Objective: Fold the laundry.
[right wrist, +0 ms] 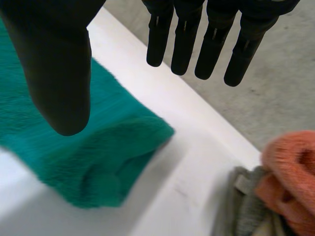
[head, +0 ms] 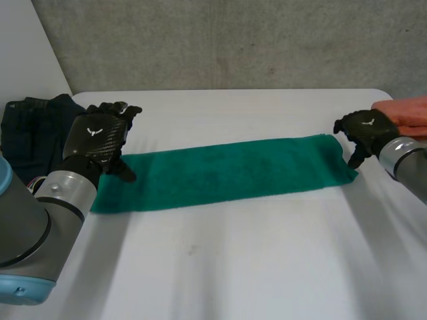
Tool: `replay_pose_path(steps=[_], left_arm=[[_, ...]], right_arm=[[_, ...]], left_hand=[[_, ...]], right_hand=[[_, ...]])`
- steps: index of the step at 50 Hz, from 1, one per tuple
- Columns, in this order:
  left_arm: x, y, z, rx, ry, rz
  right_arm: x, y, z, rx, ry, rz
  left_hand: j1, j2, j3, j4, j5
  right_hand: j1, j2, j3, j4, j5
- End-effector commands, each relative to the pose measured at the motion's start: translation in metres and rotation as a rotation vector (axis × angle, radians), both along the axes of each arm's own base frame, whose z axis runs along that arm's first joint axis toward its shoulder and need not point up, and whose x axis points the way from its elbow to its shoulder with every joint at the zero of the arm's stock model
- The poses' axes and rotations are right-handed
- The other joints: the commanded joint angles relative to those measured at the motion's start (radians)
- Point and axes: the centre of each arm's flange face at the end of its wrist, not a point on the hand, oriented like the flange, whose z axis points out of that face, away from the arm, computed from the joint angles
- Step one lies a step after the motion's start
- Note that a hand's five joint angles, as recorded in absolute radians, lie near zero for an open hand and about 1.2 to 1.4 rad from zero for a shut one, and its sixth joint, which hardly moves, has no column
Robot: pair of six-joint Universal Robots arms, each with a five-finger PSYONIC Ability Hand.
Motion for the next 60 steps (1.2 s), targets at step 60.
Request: replay_pose_path(steps=[60], left_arm=[[0.029, 0.004, 0.000, 0.007, 0.008, 0.081]], right_arm=[[0.223, 0.170, -0.030, -0.496, 0.048, 0.783]], left_hand=[[-0.011, -0.031, -0.035, -0.029, -0.049]], right_hand=[[0.896, 0.901, 0.901, 0.893, 0.885]])
